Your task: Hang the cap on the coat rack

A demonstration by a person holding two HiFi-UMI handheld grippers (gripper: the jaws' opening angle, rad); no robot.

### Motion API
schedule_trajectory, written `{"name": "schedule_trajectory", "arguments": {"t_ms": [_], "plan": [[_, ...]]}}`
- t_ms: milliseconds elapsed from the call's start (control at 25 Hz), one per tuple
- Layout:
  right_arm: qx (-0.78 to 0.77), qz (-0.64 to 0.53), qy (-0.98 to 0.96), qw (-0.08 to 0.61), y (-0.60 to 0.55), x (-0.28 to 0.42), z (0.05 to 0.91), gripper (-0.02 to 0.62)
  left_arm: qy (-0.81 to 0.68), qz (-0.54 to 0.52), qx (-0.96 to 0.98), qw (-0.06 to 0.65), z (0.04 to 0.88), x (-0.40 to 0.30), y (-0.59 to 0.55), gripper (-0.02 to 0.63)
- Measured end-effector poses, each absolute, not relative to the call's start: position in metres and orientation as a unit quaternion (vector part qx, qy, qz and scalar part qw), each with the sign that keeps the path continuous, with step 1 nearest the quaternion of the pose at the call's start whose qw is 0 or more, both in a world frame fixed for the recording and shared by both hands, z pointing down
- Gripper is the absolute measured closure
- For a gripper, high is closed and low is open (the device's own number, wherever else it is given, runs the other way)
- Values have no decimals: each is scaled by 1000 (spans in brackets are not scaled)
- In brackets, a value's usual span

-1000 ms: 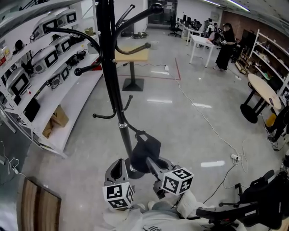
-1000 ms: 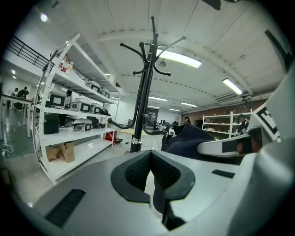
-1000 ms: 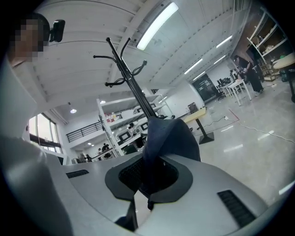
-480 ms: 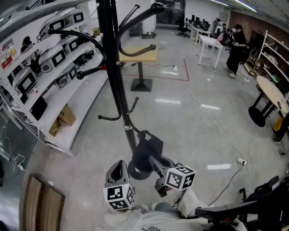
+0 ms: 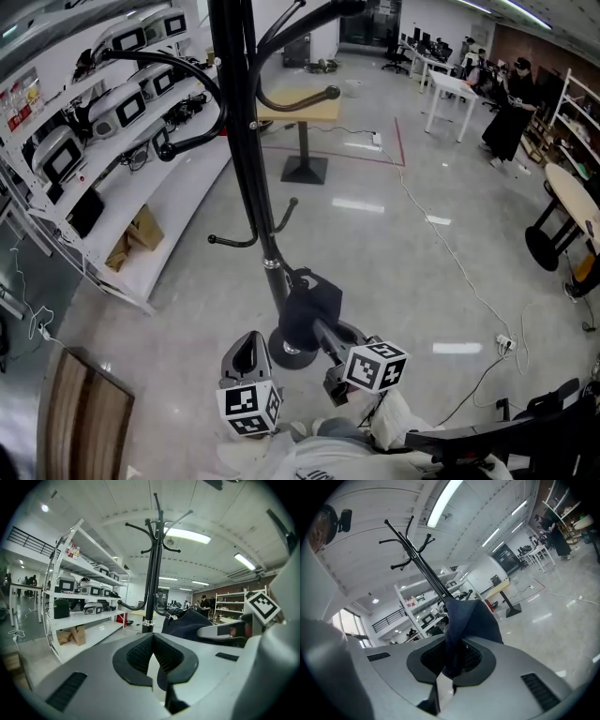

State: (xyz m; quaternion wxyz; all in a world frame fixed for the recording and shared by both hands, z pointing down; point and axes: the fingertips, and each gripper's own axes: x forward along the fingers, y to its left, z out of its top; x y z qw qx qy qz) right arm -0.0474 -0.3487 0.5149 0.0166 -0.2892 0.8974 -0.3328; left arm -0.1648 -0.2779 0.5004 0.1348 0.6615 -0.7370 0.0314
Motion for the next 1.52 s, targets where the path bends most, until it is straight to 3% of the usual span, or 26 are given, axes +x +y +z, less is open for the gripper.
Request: {"name": "schedule_trajectory", "arguments": {"t_ms": [1520], "plan": [[-315,-290,902,-60,-385,-101,570,566,-765,11,628,141,510,-215,-264,603]]}}
